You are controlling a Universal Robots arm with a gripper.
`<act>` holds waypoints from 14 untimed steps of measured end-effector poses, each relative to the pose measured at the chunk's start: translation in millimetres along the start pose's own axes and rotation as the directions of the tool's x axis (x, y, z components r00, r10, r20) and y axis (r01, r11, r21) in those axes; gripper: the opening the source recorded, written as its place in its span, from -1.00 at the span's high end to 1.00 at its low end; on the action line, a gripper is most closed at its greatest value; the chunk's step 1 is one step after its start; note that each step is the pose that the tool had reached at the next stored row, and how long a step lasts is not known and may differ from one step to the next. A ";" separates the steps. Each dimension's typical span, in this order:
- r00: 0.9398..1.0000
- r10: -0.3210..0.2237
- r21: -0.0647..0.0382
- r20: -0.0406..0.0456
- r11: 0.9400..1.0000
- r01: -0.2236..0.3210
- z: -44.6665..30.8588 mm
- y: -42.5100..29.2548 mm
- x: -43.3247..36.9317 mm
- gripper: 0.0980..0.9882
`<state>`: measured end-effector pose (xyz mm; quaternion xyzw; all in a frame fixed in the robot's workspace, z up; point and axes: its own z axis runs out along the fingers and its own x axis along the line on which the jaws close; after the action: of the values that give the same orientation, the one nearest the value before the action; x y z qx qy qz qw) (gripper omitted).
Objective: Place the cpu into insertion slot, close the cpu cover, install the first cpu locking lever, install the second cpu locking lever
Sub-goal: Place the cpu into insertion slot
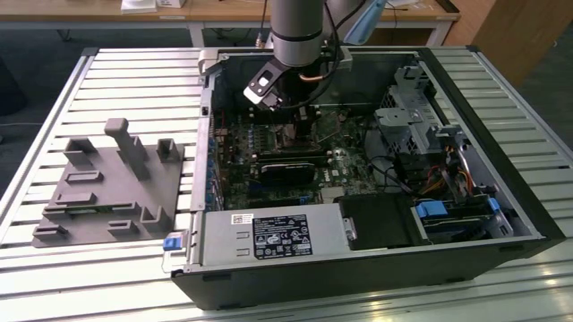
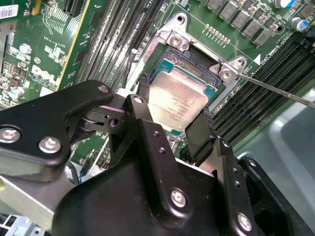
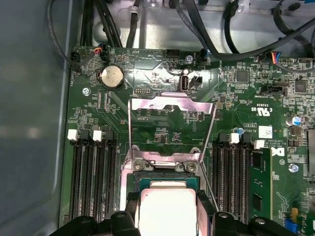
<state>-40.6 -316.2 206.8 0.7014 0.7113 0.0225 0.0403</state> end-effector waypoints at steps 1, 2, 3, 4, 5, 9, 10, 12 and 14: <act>1.000 0.000 0.000 0.000 1.000 0.000 1.0 -0.1 0.0 0.00; 1.000 0.000 0.000 0.000 1.000 0.000 2.0 -0.2 0.1 0.00; 1.000 0.000 0.000 0.000 1.000 0.000 2.8 -0.3 0.2 0.00; 1.000 0.000 0.000 0.000 1.000 0.000 3.4 -0.4 0.2 0.00; 1.000 0.000 0.000 0.000 1.000 0.000 3.9 -0.5 0.4 0.00; 1.000 0.004 0.000 0.001 1.000 -0.004 6.0 -1.3 0.5 0.00; 1.000 0.004 0.000 0.001 1.000 -0.004 6.6 -1.3 0.7 0.00; 1.000 0.004 0.000 0.001 1.000 -0.004 7.9 -1.4 1.1 0.00; 1.000 0.004 0.000 0.002 1.000 -0.004 9.3 -1.5 1.7 0.00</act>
<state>-41.3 -314.7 197.4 0.7027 0.7099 0.0216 0.0411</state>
